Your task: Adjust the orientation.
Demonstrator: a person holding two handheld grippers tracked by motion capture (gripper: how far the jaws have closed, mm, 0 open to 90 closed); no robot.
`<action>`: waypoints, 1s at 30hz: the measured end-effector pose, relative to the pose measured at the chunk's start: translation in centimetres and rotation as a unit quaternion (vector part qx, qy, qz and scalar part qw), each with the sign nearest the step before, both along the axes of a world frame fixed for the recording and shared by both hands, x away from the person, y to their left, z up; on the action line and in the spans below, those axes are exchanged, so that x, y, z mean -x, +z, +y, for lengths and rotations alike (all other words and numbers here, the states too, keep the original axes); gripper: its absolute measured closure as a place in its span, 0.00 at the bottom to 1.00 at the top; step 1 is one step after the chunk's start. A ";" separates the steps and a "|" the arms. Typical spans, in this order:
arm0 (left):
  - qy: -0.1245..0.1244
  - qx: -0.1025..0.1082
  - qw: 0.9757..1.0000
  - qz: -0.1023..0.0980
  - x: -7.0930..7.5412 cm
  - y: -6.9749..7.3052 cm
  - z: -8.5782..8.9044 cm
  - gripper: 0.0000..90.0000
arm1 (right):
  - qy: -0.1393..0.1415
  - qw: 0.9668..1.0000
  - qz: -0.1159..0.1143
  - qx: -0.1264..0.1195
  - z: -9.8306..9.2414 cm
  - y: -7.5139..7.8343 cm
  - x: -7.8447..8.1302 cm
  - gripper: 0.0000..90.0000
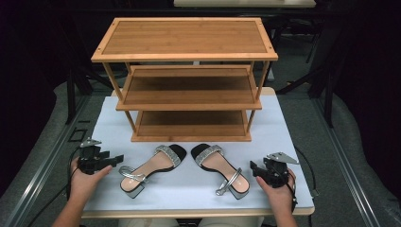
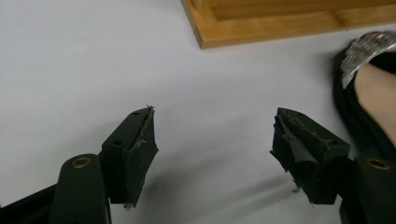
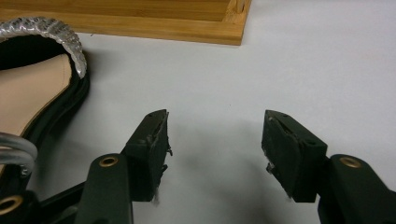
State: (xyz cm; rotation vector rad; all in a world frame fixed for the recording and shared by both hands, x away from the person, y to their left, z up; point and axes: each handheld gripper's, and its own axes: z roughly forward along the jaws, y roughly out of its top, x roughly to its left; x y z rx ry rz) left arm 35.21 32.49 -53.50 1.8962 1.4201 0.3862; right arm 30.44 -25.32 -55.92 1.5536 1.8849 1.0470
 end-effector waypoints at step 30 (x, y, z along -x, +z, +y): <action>-0.116 -0.065 0.984 0.118 -1.0 6.4 -3.9 0.36 | -0.004 1.000 0.006 -0.009 -0.2 0.0 0.1 0.45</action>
